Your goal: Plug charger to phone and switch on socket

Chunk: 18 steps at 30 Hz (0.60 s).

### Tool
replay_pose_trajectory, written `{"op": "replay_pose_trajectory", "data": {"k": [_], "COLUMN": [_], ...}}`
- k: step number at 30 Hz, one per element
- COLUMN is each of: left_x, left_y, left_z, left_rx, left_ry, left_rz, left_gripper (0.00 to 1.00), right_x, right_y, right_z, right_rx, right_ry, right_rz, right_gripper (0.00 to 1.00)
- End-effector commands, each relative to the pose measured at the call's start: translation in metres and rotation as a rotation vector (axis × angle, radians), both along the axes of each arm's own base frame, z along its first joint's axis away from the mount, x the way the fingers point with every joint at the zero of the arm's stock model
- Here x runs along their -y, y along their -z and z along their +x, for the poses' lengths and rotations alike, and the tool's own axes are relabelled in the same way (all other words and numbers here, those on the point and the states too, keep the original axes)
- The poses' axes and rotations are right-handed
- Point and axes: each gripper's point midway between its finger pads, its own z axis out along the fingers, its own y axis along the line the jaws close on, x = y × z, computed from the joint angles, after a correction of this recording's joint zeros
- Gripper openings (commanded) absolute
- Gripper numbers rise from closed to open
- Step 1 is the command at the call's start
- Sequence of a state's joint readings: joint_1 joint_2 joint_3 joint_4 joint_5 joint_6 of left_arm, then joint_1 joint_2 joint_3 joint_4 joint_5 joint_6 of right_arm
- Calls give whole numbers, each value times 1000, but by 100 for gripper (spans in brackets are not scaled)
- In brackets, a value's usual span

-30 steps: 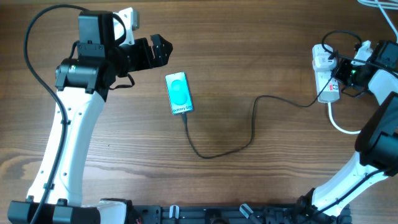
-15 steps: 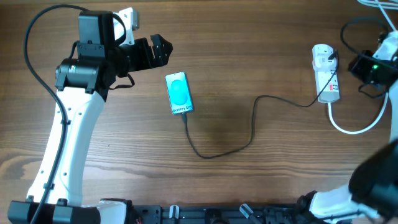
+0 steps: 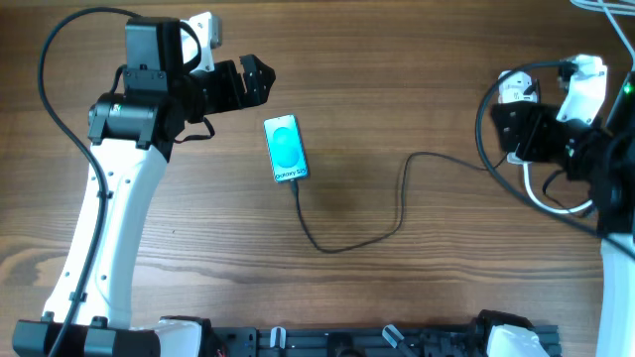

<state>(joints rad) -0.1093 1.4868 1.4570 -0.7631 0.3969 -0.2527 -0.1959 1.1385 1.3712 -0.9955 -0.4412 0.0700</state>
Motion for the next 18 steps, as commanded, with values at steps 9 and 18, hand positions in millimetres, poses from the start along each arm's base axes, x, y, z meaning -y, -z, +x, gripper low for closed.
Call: {"op": "replay_pose_trajectory", "data": {"k": [9, 18], "left_x": [-4, -4], "left_y": [-3, -3], "left_z": [3, 3], "left_rx": [9, 9], "left_ry": [-14, -14], "left_rz": [2, 2], "left_gripper": [100, 100], "right_x": [0, 2], "right_y": [-6, 9], "right_z": [-5, -7], "right_rx": [-122, -85], "right_ry": [299, 172], "right_rz": [323, 154], "right_gripper": [100, 100]}}
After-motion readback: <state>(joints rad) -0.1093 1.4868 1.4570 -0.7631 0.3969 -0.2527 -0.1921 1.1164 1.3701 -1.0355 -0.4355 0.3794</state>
